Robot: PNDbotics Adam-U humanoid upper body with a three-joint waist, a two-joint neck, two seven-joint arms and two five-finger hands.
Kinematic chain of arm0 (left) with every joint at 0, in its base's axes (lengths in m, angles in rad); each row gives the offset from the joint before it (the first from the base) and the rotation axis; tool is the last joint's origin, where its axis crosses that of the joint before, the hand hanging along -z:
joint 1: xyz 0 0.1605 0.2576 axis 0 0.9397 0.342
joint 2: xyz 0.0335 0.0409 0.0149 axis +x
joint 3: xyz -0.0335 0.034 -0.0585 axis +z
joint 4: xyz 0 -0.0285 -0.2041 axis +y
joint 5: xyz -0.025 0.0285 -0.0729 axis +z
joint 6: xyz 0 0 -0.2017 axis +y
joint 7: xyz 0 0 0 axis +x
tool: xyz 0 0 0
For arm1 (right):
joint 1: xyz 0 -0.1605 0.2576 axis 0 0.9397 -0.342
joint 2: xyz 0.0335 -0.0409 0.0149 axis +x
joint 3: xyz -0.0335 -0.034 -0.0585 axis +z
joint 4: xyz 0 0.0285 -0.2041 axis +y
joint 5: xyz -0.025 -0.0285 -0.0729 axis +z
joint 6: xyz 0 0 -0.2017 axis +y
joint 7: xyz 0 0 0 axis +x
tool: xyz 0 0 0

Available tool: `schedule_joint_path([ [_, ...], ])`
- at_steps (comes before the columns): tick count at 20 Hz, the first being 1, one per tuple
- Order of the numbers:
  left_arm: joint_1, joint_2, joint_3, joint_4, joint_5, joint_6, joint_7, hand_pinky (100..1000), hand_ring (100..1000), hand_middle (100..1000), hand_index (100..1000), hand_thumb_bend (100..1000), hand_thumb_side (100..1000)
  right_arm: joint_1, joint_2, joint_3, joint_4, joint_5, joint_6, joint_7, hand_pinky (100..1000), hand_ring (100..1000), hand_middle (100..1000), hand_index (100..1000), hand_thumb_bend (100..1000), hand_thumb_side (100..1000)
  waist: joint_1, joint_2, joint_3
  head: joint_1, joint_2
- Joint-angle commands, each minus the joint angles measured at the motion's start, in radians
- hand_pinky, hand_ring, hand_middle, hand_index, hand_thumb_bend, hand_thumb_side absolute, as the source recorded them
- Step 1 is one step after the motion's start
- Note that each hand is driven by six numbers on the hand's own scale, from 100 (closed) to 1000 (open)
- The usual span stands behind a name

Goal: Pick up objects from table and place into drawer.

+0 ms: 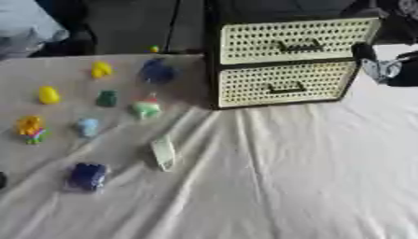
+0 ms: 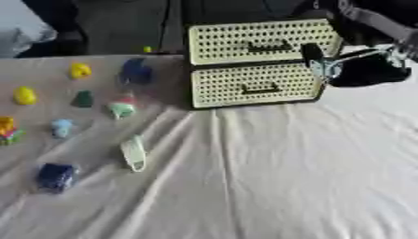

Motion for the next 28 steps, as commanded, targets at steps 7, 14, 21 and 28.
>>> schedule_joint_path([
  [7,-0.015,0.018,0.001,-0.017,0.002,-0.005,0.006,537,659,839,892,100,1000,-0.011,-0.013,0.001,-0.015,-0.001,0.012,0.007,100,174,129,883,100,152,-0.002,-0.021,0.007,0.018,-0.006],
  [14,-0.009,0.015,0.001,-0.017,0.007,-0.019,0.017,537,658,839,894,100,1000,-0.011,-0.007,0.007,-0.015,0.019,0.021,-0.012,100,166,115,878,100,123,-0.008,-0.023,0.016,0.022,-0.010],
  [21,-0.013,0.013,-0.002,-0.017,0.016,-0.029,0.016,535,658,839,892,100,1000,-0.011,0.009,0.026,-0.015,0.048,0.058,0.016,100,157,105,877,100,134,-0.015,-0.019,0.021,-0.009,-0.011],
  [28,-0.020,0.010,-0.005,-0.017,0.023,-0.030,0.009,534,658,839,891,100,1000,-0.033,0.039,0.062,0.052,0.090,0.101,0.043,100,154,102,874,100,128,-0.015,-0.020,0.029,-0.024,-0.010],
])
